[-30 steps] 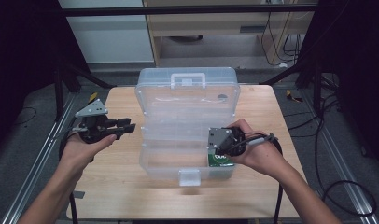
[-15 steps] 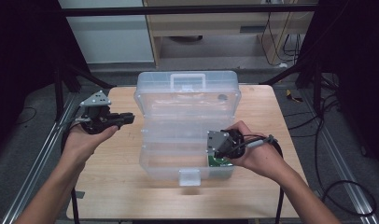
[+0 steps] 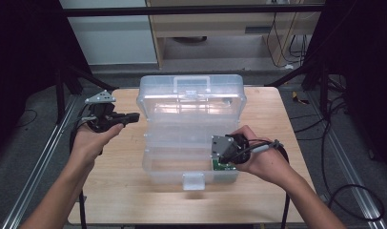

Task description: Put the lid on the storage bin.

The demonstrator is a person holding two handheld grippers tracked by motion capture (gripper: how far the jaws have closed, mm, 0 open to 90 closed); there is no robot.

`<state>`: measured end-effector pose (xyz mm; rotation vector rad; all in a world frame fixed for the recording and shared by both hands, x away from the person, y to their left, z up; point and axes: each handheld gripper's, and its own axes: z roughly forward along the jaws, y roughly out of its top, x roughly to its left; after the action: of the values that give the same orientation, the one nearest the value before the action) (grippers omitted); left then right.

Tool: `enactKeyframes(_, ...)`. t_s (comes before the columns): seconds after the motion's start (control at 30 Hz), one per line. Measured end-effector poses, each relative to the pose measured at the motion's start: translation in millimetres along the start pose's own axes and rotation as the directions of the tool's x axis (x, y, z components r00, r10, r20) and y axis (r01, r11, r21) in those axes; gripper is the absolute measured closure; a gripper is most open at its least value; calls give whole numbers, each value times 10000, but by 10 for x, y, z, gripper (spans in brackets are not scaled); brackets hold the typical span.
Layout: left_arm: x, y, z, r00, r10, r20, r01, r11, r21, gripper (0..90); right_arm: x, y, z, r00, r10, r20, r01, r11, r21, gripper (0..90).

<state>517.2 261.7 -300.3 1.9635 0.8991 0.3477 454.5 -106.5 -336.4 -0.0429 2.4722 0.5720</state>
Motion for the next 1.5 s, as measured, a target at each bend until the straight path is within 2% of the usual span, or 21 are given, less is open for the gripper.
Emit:
enactKeyframes(0.2, 14, -3, 48, 9998, -163, 92, 162, 9998, 74, 897, 26, -6, 3, 10000, -43, -15, 43, 10000, -24, 794)
enactKeyframes(0.33, 12, -6, 53, 9988, -383, 294, 386, 9992, -86, 897, 50, -16, 6, 10000, -18, -67, 18, 10000, -69, 793)
enactKeyframes(0.93, -46, -118, 19, 9979, -485, 425, 486, 9988, -5, 897, 121, -26, 8, 9996, -156, -238, 157, 9999, 49, 804)
enactKeyframes(1.37, -66, -237, 25, 9964, -611, 594, 618, 9980, -94, 897, 160, -49, 16, 9994, 85, -332, -86, 10000, -21, 790)
enactKeyframes(1.5, -82, -271, 22, 9964, -612, 595, 620, 9980, -119, 897, 154, -73, -12, 9971, 688, -330, -704, 9961, -523, 720)
